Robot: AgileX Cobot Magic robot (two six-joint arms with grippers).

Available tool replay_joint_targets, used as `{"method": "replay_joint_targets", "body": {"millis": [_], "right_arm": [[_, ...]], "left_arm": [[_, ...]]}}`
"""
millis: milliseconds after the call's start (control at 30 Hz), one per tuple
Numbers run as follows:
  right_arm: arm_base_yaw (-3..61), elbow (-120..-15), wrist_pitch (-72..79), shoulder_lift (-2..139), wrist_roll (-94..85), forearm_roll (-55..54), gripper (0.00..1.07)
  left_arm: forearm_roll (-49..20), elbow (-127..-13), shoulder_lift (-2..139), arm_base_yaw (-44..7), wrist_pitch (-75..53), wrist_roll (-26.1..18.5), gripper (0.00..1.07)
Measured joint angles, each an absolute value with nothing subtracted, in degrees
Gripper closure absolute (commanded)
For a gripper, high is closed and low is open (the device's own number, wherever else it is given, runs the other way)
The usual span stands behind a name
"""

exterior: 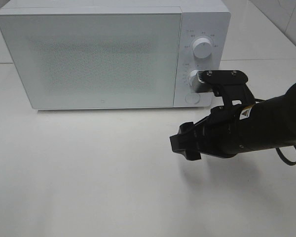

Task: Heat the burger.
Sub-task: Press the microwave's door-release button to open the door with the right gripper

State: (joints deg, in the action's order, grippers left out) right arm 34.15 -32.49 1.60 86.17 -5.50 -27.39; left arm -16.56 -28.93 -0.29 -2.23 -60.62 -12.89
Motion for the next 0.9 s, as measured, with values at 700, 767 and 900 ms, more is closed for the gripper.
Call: {"method": "replay_joint_targets", "body": {"millis": [700, 767, 900], "right_arm": [[34.1, -33.3, -33.9, 58.6, 1.1, -10.4, 0.39], [34.1, -33.3, -34.8, 57.0, 1.4, -10.1, 0.39], [34.1, -33.3, -40.0, 50.1, 2.0, -9.5, 0.38]], "left_arm": [[-16.6, -28.9, -0.3, -2.2, -60.6, -12.9, 0.04], [-16.6, -28.9, -0.3, -2.2, -60.6, -12.9, 0.04], [-16.6, -28.9, -0.3, -2.2, -60.6, -12.9, 0.04]]}}
